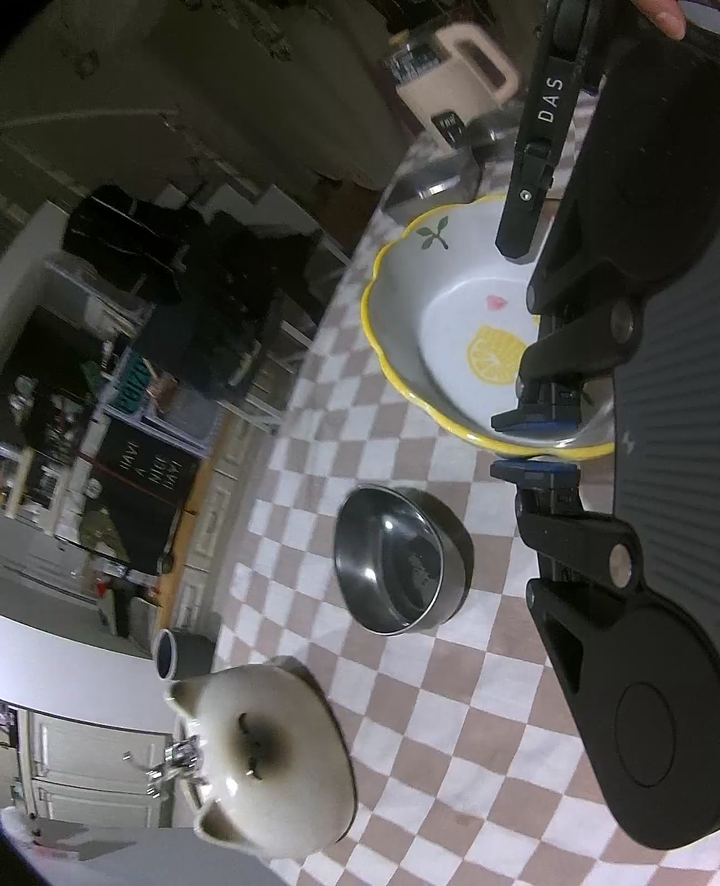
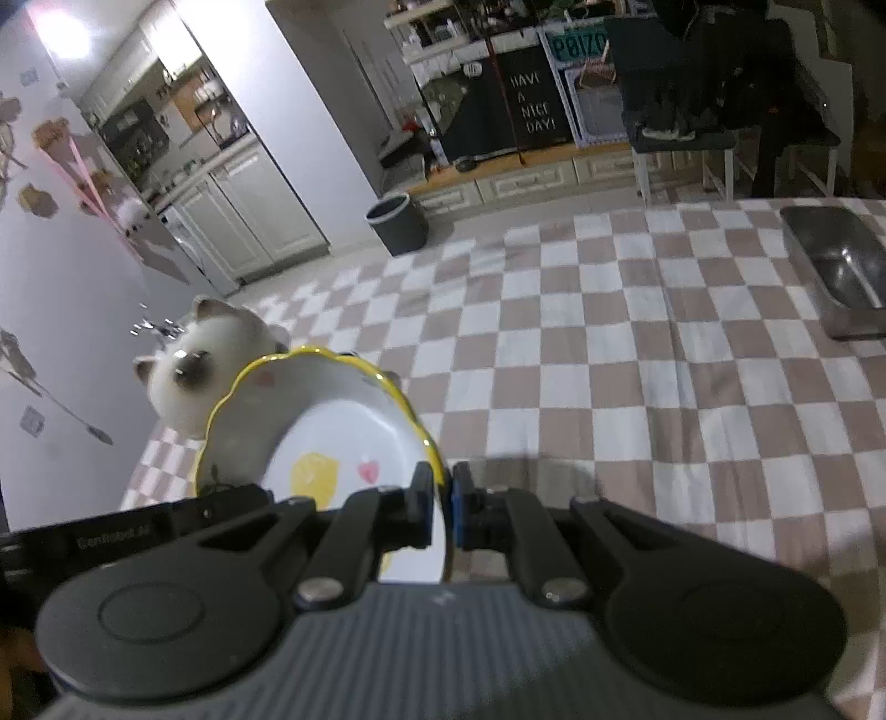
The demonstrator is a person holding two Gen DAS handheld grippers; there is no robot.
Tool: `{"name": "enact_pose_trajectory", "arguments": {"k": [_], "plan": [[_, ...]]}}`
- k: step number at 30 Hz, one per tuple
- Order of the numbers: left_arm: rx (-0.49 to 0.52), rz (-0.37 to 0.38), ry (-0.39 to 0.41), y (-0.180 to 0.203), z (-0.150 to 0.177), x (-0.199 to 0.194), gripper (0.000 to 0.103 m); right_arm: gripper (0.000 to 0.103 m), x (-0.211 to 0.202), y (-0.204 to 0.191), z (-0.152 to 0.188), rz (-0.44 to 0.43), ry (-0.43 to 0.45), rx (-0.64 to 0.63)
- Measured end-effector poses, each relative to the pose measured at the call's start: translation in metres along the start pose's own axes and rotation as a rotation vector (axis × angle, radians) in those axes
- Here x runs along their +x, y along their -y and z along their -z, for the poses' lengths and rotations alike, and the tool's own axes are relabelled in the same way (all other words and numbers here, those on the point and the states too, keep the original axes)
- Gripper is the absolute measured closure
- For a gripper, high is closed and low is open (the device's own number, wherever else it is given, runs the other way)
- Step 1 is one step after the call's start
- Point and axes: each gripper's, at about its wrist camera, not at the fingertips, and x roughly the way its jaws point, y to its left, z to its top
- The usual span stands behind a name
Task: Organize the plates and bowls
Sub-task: 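Lift the floral bowl with both grippers toward the cream bowl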
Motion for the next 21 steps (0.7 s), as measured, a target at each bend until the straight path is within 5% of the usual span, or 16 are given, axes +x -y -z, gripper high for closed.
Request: {"name": "enact_pose_trajectory", "arguments": {"k": [14, 21], "plan": [[0.015, 0.034, 0.035, 0.010, 0.036, -0.070, 0.093, 0.094, -0.053, -0.014, 0.042, -0.011, 0.015, 0.000], [0.025, 0.009, -0.019, 0.008, 0.065, -0.077, 0.092, 0.094, -0.061, -0.015, 0.070, 0.005, -0.024, 0.024]]}}
